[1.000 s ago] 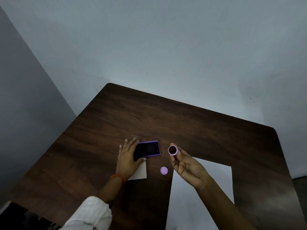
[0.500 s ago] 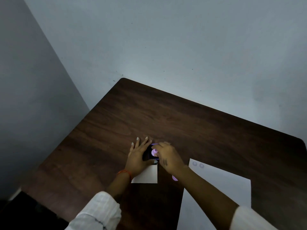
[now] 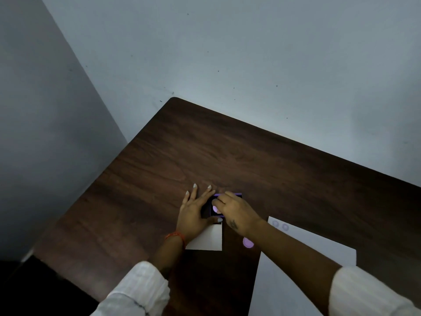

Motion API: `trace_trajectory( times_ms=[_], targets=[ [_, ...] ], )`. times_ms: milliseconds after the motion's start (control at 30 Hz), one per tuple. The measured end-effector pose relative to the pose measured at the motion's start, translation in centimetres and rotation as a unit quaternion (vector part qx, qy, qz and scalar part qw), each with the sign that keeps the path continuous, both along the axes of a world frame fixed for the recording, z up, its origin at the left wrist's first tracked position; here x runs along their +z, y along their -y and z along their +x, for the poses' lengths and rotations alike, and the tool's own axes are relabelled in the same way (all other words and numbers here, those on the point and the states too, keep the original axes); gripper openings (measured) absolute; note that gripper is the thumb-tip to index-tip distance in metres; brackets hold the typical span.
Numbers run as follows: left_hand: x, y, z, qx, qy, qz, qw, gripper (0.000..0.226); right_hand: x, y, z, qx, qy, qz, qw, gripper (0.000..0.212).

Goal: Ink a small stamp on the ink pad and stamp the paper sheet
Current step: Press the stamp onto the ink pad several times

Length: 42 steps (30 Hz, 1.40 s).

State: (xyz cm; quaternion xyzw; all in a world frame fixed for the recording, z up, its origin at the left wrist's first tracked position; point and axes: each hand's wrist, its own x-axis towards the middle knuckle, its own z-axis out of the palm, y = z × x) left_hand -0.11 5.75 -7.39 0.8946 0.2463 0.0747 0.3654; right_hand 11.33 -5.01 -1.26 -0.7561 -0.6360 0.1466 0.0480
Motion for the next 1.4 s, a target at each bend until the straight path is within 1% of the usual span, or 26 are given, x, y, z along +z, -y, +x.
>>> trace_trajectory(
  times_ms=[100, 133, 200, 233, 267, 333, 367, 433, 467, 567, 633, 667, 733, 767, 800, 833, 933, 1000, 1100, 1167, 1233, 1300, 1400],
  targets=[
    [0.2, 0.1, 0.1, 0.002, 0.0, -0.001, 1.0, 0.082, -0.5, 0.4, -0.8, -0.056, -0.024, 0.023, 0.998, 0.041],
    [0.3, 0.1, 0.1, 0.003, 0.0, -0.002, 1.0, 0.081, -0.3, 0.4, -1.0, -0.075, -0.037, 0.03, 0.996, 0.036],
    [0.4, 0.1, 0.1, 0.001, -0.007, -0.003, 1.0, 0.081, 0.4, -0.1, -0.6, -0.13, -0.108, 0.06, 0.984, 0.019],
    [0.5, 0.1, 0.1, -0.001, -0.011, -0.003, 1.0, 0.081, 0.8, -0.3, -0.2, -0.163, -0.139, 0.074, 0.974, 0.015],
    [0.5, 0.1, 0.1, -0.003, -0.014, -0.005, 1.0, 0.082, 1.2, -0.5, 0.1, -0.181, -0.149, 0.078, 0.969, 0.015],
    [0.5, 0.1, 0.1, 0.001, -0.01, -0.01, 1.0, 0.084, 1.3, -0.8, -0.1, -0.162, -0.122, 0.058, 0.977, 0.016],
    [0.4, 0.1, 0.1, 0.003, -0.008, -0.01, 1.0, 0.086, 1.0, -0.8, -0.4, -0.136, -0.093, 0.047, 0.985, 0.021],
    [0.3, 0.1, 0.1, 0.003, -0.004, -0.004, 1.0, 0.086, 0.6, -0.9, -1.0, -0.108, -0.051, 0.027, 0.992, 0.04],
    [0.2, 0.1, 0.1, 0.003, -0.005, -0.002, 1.0, 0.086, 0.6, -1.1, -1.0, -0.107, -0.043, 0.019, 0.993, 0.042],
    [0.2, 0.1, 0.1, 0.003, -0.002, -0.003, 1.0, 0.086, 1.0, -1.6, 0.0, -0.106, -0.043, 0.01, 0.993, 0.022],
    [0.3, 0.1, 0.1, 0.005, 0.001, -0.006, 1.0, 0.086, 1.1, -1.7, 0.4, -0.107, -0.047, 0.002, 0.993, 0.021],
    [0.2, 0.2, 0.2, 0.006, 0.003, -0.005, 1.0, 0.086, 1.1, -1.6, 0.2, -0.103, -0.041, -0.005, 0.994, 0.027],
    [0.2, 0.2, 0.2, 0.004, 0.002, 0.003, 1.0, 0.085, 0.8, -1.3, -0.9, -0.1, -0.012, -0.024, 0.995, 0.049],
    [0.2, 0.2, 0.2, 0.003, 0.0, 0.005, 1.0, 0.084, 0.6, -1.1, -1.5, -0.104, 0.002, -0.035, 0.994, 0.056],
    [0.2, 0.2, 0.1, 0.003, -0.002, 0.004, 1.0, 0.083, 0.6, -1.1, -1.9, -0.113, 0.007, -0.04, 0.993, 0.058],
    [0.2, 0.2, 0.1, 0.004, -0.002, 0.003, 1.0, 0.083, 0.7, -1.1, -1.9, -0.127, -0.005, -0.034, 0.991, 0.053],
    [0.6, 0.3, 0.0, 0.006, -0.002, -0.008, 1.0, 0.085, 1.9, -1.7, -0.6, -0.183, -0.08, 0.0, 0.98, 0.02],
    [0.6, 0.2, 0.1, 0.003, -0.004, -0.01, 1.0, 0.084, 2.0, -1.3, 0.2, -0.21, -0.12, 0.015, 0.97, 0.02],
    [0.4, 0.1, 0.0, 0.002, -0.009, -0.004, 1.0, 0.082, 0.9, 0.0, -1.0, -0.144, -0.089, 0.021, 0.985, 0.022],
    [0.2, 0.1, 0.1, 0.001, -0.011, 0.003, 1.0, 0.082, 0.3, 0.4, -1.5, -0.112, -0.062, 0.024, 0.992, 0.028],
    [0.2, 0.1, 0.1, -0.001, -0.015, 0.003, 1.0, 0.082, 0.3, 0.1, -1.0, -0.066, -0.024, 0.002, 0.998, 0.031],
    [0.2, 0.0, 0.1, 0.003, -0.009, -0.001, 1.0, 0.082, 0.9, -0.2, -0.2, -0.013, -0.006, -0.023, 1.0, 0.034],
    [0.3, 0.1, 0.2, 0.003, -0.007, -0.004, 1.0, 0.083, 1.2, -0.3, 0.2, 0.006, 0.0, -0.03, 1.0, 0.036]
  ],
)
